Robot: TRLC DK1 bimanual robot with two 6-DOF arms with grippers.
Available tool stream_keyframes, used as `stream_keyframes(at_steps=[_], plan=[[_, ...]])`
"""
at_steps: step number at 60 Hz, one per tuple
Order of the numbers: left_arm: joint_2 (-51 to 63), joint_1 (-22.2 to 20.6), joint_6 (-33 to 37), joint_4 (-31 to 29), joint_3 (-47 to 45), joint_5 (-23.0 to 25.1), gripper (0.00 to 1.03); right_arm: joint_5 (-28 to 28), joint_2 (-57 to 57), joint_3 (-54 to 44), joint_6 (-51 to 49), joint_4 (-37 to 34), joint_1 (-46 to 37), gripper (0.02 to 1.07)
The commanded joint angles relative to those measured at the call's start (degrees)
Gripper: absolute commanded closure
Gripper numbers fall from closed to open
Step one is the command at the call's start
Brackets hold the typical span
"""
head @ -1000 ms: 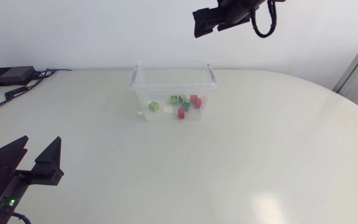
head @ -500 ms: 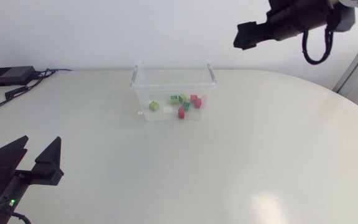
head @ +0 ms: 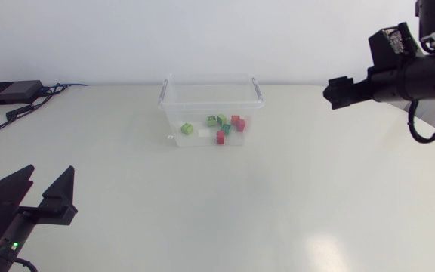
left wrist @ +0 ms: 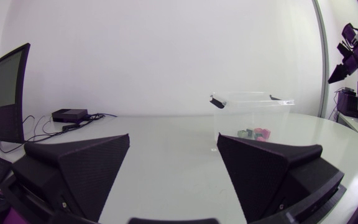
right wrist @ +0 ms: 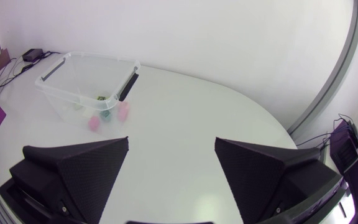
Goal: Place the duplo bricks in the container
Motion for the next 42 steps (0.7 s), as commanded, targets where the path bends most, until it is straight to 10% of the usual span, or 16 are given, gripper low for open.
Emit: stream_keyframes(at_steps=[1,42], plan=[[-0.6,0.3,-0.3,0.3,-1.1,0.0,0.04,1.5,-4.2,-4.9,-0.8,2.0,-0.7,0.07],[-0.6,0.3,-0.3,0.3,-1.1,0.0,0.04,2.3,-32.0,-30.2,-7.1,7.1,-2.8,0.07]])
